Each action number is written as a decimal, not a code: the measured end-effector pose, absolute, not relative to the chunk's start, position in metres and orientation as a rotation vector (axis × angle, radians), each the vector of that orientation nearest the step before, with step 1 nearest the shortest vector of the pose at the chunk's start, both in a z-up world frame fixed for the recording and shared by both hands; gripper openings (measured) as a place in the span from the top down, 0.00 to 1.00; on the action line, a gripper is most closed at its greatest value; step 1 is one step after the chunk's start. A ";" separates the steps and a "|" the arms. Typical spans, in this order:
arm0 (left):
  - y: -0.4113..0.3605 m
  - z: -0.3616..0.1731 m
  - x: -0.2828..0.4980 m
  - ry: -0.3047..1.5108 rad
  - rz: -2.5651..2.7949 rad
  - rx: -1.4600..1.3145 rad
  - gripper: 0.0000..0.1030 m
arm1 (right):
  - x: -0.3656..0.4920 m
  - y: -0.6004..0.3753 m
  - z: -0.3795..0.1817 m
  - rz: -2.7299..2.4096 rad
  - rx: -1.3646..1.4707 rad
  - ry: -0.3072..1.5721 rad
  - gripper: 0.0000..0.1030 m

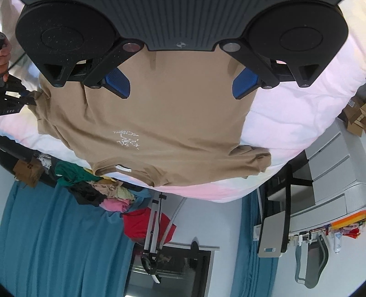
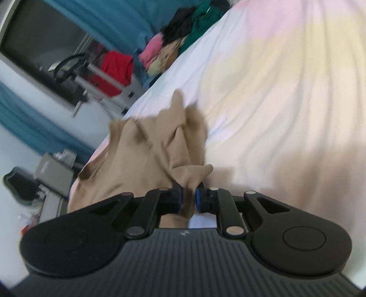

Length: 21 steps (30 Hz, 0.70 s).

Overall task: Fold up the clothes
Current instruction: 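Grasp the tan T-shirt edge with the right gripper and pull it flat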

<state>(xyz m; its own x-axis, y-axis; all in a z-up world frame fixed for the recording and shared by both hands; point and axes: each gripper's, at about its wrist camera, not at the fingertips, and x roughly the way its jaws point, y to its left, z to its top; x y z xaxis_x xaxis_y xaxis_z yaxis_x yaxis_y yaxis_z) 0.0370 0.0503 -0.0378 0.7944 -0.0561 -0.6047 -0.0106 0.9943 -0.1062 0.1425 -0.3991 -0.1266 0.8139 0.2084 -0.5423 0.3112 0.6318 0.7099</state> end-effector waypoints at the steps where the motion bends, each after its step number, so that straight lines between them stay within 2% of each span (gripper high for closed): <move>1: 0.051 -0.037 0.035 0.652 -0.025 -0.110 0.06 | 0.143 -0.396 -0.126 -0.036 0.912 0.649 0.80; 2: 0.052 -0.036 0.034 0.652 -0.027 -0.111 0.06 | 0.143 -0.395 -0.122 0.005 0.912 0.631 0.73; 4: 0.054 -0.034 0.031 0.648 -0.033 -0.111 0.06 | 0.143 -0.391 -0.112 0.089 0.911 0.590 0.29; 6: 0.054 -0.034 0.030 0.646 -0.041 -0.109 0.06 | 0.142 -0.388 -0.103 0.129 0.879 0.536 0.20; 9: 0.052 -0.034 0.031 0.647 -0.055 -0.111 0.06 | 0.139 -0.404 -0.095 0.101 0.874 0.444 0.20; 14: 0.050 -0.042 0.038 0.669 -0.075 -0.105 0.06 | 0.160 -0.434 -0.121 0.019 0.939 0.406 0.21; 17: 0.049 -0.049 0.042 0.685 -0.089 -0.105 0.06 | 0.184 -0.442 -0.139 0.011 0.936 0.433 0.30; 18: 0.048 -0.051 0.043 0.689 -0.090 -0.103 0.06 | 0.192 -0.445 -0.145 0.008 0.935 0.442 0.38; 21: 0.045 -0.058 0.049 0.703 -0.092 -0.091 0.06 | 0.216 -0.453 -0.163 0.000 0.931 0.470 0.40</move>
<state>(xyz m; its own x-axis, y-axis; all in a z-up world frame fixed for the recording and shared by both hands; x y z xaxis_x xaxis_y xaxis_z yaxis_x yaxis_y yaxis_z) 0.0487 0.0449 -0.0578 0.7594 -0.1147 -0.6404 0.0537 0.9920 -0.1140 0.2156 -0.4533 -0.1628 0.8994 0.1992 -0.3892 0.1999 0.6045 0.7711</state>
